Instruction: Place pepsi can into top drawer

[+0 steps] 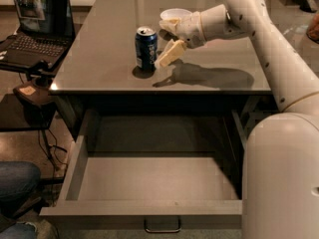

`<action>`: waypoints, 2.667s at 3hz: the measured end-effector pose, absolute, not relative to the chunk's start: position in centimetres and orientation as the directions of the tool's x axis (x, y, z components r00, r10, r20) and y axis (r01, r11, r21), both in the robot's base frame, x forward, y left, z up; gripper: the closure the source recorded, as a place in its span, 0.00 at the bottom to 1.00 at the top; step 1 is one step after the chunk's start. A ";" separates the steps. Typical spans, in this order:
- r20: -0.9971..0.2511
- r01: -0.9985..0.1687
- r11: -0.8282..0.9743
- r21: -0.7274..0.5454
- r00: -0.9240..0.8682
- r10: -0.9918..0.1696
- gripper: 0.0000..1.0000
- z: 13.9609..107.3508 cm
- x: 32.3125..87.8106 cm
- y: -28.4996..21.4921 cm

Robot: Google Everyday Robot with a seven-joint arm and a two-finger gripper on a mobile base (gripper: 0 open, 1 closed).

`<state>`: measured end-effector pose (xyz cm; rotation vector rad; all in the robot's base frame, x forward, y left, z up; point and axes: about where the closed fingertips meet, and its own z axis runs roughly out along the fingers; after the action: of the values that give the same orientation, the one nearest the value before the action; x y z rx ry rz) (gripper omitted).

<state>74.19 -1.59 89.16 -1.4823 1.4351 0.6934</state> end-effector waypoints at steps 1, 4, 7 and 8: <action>-0.883 -0.967 0.112 -0.230 0.159 -0.443 0.00 89.1 74.2 -1.6; -0.870 -0.976 -0.022 -0.215 0.202 -0.449 0.00 87.4 73.0 2.7; -0.866 -0.972 0.009 -0.237 0.207 -0.456 0.65 87.9 72.5 2.0; -0.842 -0.927 0.095 -0.364 0.284 -0.459 0.88 93.0 69.8 -0.5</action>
Offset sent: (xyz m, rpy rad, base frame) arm -0.0074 0.0186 -0.0060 -0.0251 0.0009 0.0732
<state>69.77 -0.45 93.03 -1.5264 1.3323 0.5726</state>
